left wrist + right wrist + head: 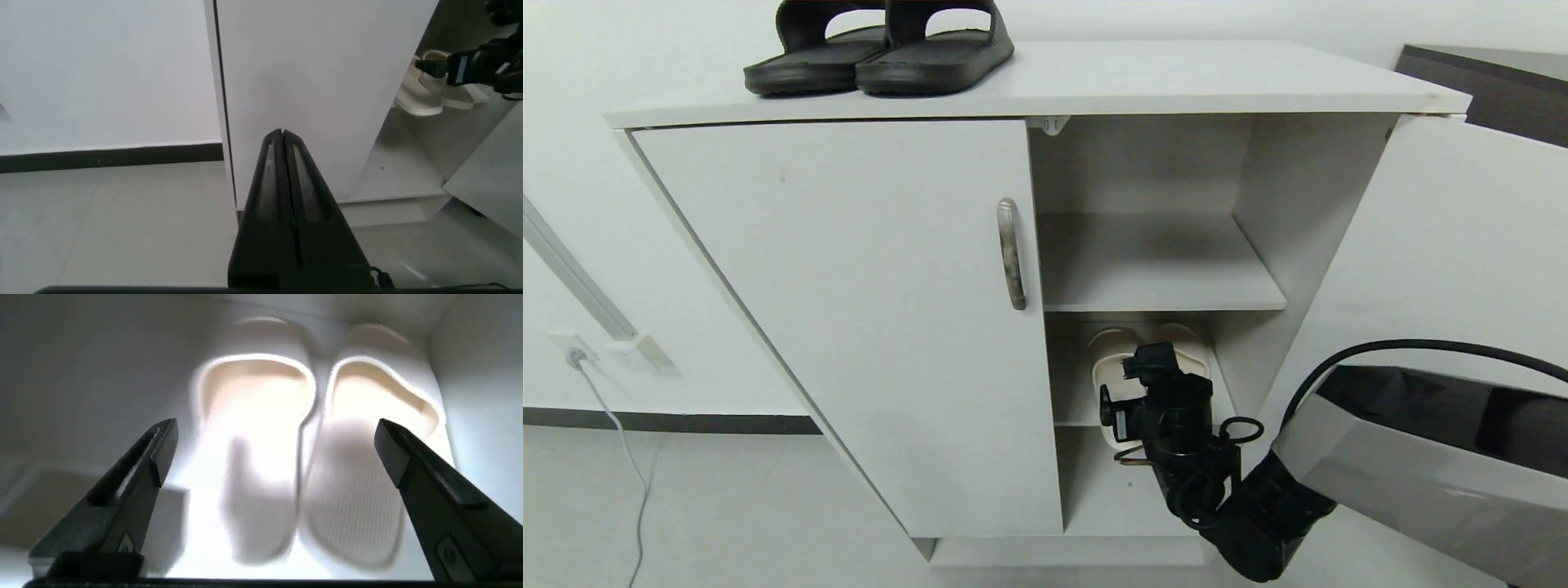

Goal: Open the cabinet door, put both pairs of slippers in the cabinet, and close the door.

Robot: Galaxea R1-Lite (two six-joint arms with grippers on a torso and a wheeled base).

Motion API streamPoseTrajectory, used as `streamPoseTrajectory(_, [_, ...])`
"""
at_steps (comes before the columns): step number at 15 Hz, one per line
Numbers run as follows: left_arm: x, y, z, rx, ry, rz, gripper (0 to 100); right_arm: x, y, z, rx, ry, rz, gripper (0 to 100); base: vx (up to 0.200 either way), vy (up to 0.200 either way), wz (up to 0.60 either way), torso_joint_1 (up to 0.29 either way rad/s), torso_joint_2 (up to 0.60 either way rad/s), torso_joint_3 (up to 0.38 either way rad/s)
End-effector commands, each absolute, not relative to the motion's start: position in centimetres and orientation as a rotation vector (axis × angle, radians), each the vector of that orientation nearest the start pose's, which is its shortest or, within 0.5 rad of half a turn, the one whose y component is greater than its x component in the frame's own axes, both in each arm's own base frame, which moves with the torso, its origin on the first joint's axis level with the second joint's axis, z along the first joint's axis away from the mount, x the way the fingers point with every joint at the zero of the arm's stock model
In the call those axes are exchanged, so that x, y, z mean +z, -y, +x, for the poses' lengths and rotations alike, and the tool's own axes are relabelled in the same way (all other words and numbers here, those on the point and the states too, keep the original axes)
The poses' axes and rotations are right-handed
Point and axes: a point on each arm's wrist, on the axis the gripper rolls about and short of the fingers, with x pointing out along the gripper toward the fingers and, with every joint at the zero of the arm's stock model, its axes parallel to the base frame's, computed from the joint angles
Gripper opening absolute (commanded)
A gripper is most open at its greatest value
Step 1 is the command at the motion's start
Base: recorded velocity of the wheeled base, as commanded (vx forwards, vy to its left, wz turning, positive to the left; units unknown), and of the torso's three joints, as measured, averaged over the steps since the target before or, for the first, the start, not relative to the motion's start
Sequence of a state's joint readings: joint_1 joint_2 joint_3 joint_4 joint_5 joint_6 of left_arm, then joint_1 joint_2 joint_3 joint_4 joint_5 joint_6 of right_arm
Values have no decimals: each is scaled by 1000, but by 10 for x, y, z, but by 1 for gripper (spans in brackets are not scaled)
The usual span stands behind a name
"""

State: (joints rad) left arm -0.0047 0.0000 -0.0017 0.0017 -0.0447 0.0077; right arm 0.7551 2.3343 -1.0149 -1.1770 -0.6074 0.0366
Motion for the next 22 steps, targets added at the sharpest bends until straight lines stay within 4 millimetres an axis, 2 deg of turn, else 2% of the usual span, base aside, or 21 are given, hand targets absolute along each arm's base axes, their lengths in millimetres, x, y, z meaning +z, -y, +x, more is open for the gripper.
streamPoseTrajectory(1, [76,1,-23,-49,-1,8,0,67,-276,289,184,-94,-40,100,0,0,0,0,0,0])
streamPoseTrajectory(4, [76,1,-23,-49,-1,8,0,67,-276,270,222,-98,-42,100,0,0,0,0,0,0])
streamPoseTrajectory(8, [76,1,-23,-49,-1,9,0,67,-277,271,222,-96,-40,100,0,0,0,0,0,0])
streamPoseTrajectory(19, [76,1,-23,-49,-1,9,0,66,-275,271,217,-88,-35,100,-200,0,0,1,2,4])
streamPoseTrajectory(22, [76,1,-23,-49,-1,11,0,66,-276,271,216,-87,-35,100,0,0,0,0,0,0])
